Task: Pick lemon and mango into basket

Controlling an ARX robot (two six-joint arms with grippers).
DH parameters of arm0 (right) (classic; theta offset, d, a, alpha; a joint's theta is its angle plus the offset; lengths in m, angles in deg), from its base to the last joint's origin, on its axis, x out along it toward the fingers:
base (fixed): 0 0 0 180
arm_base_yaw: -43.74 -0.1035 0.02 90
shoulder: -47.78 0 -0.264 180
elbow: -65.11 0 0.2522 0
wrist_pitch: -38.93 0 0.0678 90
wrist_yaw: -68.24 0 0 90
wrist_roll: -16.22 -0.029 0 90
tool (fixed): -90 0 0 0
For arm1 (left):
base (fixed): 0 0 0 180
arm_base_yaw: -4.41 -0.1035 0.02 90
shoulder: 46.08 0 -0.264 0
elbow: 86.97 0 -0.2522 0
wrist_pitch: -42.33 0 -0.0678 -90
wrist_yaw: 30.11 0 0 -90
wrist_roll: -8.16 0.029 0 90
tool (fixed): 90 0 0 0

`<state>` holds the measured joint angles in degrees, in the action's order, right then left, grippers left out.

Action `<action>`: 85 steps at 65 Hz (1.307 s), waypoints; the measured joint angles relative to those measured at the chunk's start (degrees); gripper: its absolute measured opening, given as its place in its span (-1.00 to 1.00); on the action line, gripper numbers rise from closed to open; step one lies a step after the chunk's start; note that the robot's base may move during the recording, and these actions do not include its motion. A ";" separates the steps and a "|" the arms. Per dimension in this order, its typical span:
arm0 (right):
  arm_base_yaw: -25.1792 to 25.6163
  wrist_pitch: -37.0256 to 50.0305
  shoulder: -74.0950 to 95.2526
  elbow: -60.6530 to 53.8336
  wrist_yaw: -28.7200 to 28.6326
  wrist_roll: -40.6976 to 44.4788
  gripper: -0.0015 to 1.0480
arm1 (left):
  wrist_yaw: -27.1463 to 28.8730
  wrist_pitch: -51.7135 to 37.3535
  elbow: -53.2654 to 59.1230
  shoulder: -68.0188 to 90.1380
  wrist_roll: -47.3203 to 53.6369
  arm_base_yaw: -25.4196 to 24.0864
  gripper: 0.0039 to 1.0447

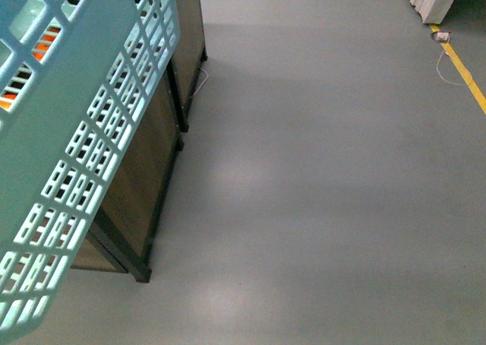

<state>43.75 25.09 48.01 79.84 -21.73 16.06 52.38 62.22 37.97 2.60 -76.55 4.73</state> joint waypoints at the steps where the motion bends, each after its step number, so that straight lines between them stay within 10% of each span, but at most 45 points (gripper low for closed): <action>1: 0.00 -0.04 0.00 0.00 0.00 0.00 0.83 | 0.00 0.00 0.00 0.02 0.02 0.00 -0.92; 85: 0.00 0.00 -0.07 0.00 0.04 0.00 0.83 | -0.04 -0.11 -0.04 0.07 0.02 0.00 -0.92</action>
<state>43.75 25.09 47.94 79.84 -21.69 16.06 52.34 62.11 37.93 2.67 -76.53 4.73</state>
